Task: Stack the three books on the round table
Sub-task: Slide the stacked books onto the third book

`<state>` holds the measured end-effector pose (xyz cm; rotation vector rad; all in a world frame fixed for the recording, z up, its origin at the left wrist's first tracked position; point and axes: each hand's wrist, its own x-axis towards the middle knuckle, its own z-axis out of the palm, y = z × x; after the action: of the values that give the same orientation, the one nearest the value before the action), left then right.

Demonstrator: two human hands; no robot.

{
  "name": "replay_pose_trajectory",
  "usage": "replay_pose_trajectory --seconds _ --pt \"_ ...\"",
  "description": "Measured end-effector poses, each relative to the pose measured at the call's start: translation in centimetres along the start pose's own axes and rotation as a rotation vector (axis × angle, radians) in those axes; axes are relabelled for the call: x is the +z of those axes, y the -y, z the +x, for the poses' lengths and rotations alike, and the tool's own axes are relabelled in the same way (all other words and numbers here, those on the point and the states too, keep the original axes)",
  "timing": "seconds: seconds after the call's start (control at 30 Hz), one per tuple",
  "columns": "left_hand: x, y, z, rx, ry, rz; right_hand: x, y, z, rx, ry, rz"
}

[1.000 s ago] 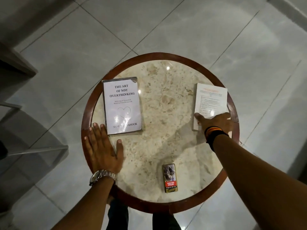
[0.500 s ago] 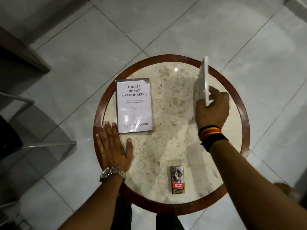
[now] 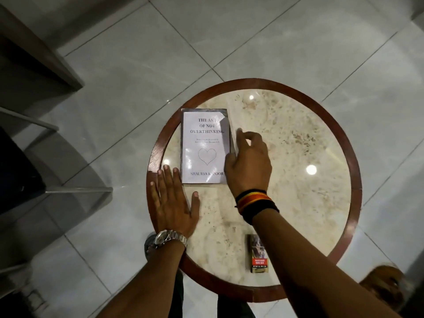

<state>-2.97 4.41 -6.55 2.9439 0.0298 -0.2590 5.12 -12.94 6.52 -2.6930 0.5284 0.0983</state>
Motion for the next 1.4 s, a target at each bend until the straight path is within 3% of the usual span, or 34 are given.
replay_pose_trajectory --seconds 0.2,0.4,0.5,0.6,0.7,1.23,1.4 --pt "0.3 0.1 0.2 0.008 0.02 0.027 0.3 6.4 0.1 -0.073 -0.027 -0.08" --pt "0.5 0.6 0.2 0.069 -0.156 0.096 4.2 9.0 -0.7 -0.027 0.238 -0.048" --pt "0.4 0.4 0.1 0.054 -0.069 0.063 5.1 8.0 -0.4 0.037 0.313 0.005" --pt "0.1 0.0 0.2 0.003 0.019 0.014 4.7 5.7 -0.1 0.063 0.213 -0.004" --pt "0.1 -0.1 0.3 -0.012 -0.004 -0.011 4.2 3.3 0.4 0.145 0.122 -0.051" --pt "0.1 0.0 -0.1 0.007 -0.017 -0.023 3.4 -0.2 -1.8 0.37 0.165 0.188" --pt "-2.2 0.0 0.0 -0.091 -0.005 -0.369 3.5 -0.4 -0.6 0.436 0.163 0.486"
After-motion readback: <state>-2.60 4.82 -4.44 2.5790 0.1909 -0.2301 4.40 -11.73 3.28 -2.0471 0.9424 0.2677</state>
